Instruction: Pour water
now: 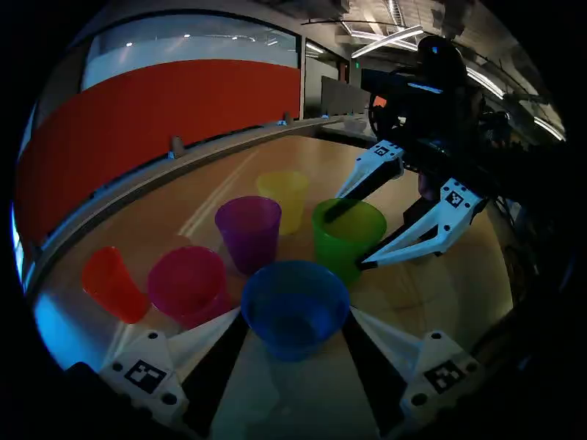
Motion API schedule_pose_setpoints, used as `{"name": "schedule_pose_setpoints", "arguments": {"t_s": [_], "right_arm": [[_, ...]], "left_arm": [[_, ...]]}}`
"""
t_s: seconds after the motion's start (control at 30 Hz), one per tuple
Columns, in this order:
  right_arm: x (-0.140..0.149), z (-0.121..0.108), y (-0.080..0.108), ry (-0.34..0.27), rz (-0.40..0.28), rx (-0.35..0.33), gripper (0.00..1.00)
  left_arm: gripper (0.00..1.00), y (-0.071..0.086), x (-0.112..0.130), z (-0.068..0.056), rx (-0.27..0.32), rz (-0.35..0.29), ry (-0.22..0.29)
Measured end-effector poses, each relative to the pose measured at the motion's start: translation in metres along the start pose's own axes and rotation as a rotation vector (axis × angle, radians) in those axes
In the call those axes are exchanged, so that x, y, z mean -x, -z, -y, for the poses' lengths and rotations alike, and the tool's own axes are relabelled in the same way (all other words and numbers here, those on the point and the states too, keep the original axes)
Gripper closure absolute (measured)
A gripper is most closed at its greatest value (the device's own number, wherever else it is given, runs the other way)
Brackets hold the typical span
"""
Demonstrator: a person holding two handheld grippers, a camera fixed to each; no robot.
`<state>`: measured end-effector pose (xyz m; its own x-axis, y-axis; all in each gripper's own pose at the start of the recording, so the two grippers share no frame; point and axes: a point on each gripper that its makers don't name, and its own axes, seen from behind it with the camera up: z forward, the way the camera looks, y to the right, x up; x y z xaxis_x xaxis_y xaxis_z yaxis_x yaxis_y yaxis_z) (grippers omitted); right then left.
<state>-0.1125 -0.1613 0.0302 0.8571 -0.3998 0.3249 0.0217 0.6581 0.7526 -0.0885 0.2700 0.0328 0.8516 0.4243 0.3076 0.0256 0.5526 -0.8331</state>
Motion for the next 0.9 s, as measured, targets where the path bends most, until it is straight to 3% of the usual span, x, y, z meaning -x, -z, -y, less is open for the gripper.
{"name": "schedule_pose_setpoints", "arguments": {"t_s": [0.47,0.9], "right_arm": [[-0.025,0.008,0.024,0.016,-0.055,0.019,0.09],[-0.059,0.023,0.053,0.013,-0.134,0.027,0.09]], "left_arm": [[0.15,0.032,-0.028,-0.001,-0.025,-0.073,0.022],[0.15,0.070,-0.056,-0.005,-0.070,-0.148,0.009]]}}
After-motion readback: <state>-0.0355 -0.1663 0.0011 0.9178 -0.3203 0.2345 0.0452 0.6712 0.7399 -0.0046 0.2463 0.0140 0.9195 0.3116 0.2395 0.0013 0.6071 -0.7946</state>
